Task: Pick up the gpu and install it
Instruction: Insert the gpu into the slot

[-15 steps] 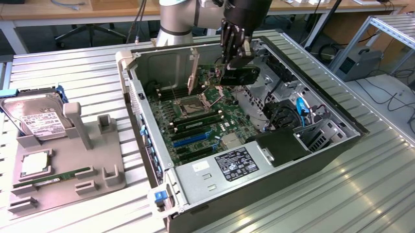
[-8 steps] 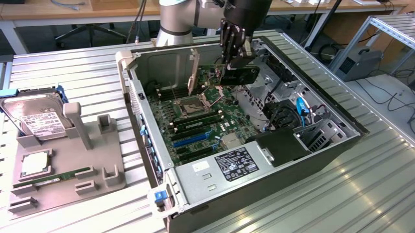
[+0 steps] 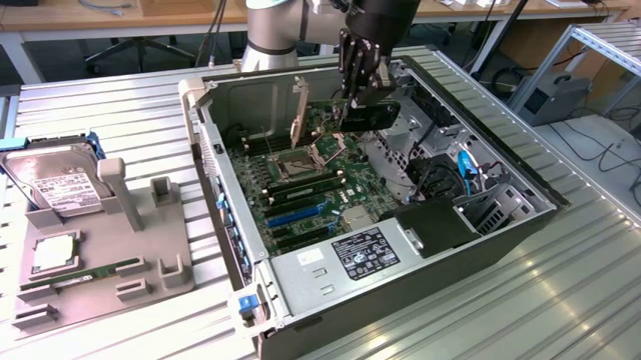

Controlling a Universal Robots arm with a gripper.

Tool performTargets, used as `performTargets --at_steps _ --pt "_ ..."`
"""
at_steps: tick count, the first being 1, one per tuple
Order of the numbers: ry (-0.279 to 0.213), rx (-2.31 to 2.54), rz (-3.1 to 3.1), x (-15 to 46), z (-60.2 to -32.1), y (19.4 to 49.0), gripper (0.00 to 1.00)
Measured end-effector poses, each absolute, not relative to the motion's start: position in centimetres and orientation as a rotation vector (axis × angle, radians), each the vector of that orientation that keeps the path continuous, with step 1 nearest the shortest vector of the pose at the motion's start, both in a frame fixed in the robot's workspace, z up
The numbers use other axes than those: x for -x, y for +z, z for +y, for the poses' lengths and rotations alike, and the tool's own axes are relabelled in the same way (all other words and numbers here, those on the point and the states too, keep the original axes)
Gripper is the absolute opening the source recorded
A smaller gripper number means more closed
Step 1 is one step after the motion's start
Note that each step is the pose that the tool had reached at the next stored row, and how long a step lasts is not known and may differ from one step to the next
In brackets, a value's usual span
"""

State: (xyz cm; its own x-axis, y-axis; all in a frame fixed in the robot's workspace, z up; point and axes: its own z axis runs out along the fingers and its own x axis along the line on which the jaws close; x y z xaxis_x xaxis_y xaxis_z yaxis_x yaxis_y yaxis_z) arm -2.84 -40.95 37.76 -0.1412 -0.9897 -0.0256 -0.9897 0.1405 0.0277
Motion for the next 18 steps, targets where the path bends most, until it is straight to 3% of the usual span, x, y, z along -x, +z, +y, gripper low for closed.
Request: performTargets --at_steps 18 --pt "0.059 2.164 2.278 2.84 -40.95 37.76 0.27"
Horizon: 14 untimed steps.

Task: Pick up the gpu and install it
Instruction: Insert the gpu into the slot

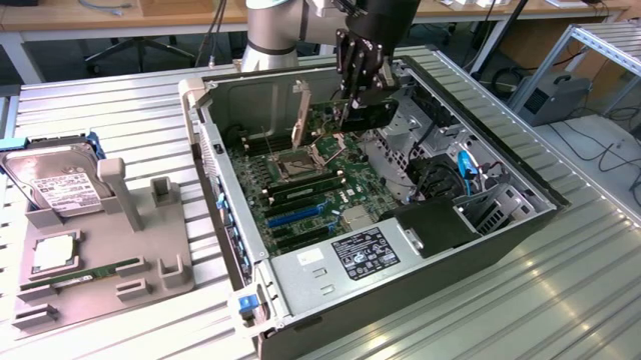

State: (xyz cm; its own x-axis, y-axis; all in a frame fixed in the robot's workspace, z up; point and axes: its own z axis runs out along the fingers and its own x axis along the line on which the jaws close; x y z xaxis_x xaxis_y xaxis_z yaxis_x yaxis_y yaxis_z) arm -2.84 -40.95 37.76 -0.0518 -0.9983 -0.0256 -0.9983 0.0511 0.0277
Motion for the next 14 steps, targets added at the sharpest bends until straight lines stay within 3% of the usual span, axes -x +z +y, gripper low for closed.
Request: performTargets --at_steps 14 --pt "-0.059 -2.201 -2.239 2.91 -41.16 37.76 0.27"
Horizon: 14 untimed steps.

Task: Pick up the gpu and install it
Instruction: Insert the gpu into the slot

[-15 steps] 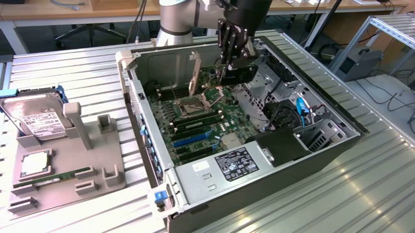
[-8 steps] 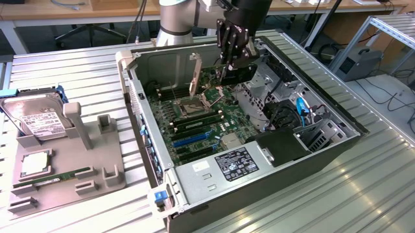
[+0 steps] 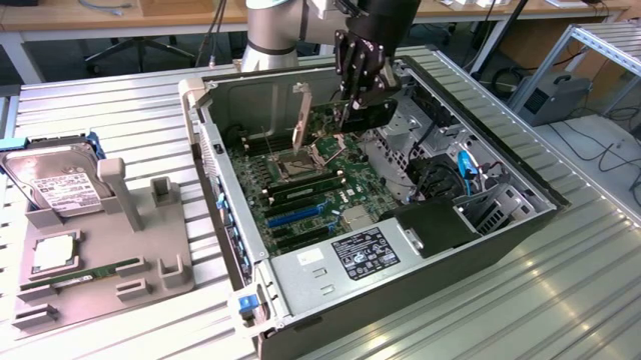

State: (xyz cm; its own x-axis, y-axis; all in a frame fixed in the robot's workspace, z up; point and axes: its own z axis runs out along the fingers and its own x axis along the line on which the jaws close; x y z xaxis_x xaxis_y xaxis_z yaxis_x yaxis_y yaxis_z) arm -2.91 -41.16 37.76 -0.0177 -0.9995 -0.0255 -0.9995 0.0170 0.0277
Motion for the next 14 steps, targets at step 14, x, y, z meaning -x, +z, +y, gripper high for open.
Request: performTargets --at_steps 14 --pt "-0.059 -2.201 -2.239 3.5 -42.6 37.6 0.27"
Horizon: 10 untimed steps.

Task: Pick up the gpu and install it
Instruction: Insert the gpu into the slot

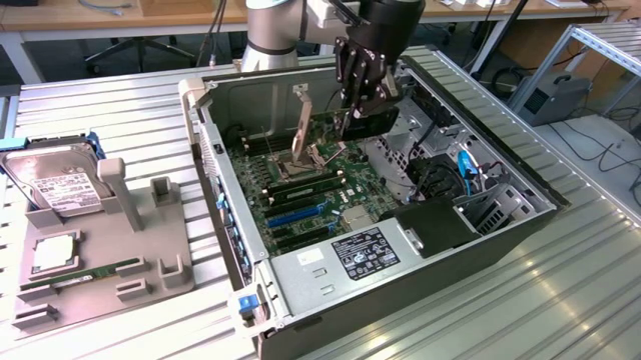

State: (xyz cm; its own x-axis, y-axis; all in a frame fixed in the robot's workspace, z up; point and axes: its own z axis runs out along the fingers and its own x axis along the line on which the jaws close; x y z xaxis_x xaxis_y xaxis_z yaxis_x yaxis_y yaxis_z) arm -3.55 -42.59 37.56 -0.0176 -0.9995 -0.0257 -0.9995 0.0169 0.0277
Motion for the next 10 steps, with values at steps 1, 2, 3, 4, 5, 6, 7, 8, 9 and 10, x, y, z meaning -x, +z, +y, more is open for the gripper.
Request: performTargets --at_steps 1,2,3,4,5,6,7,8,9,10 --pt "-0.059 -2.201 -2.239 3.59 -42.67 37.54 0.27" --pt "-0.059 -2.201 -2.239 3.63 -42.75 37.51 0.27" --pt "-0.059 -2.201 -2.239 3.66 -42.81 37.49 0.27" --pt "-0.059 -2.201 -2.239 3.7 -42.87 37.47 0.27" --pt "-0.059 -2.201 -2.239 3.75 -42.99 37.42 0.27" --pt "-0.059 -2.201 -2.239 3.78 -43.05 37.4 0.27" --pt "-0.059 -2.201 -2.239 3.81 -43.11 37.38 0.27" --pt "-0.059 -2.201 -2.239 3.85 -43.18 37.36 0.27" --pt "-0.059 -2.201 -2.239 3.88 -43.24 37.34 0.27" --pt "-0.059 -2.201 -2.239 3.92 -43.33 37.31 0.27"
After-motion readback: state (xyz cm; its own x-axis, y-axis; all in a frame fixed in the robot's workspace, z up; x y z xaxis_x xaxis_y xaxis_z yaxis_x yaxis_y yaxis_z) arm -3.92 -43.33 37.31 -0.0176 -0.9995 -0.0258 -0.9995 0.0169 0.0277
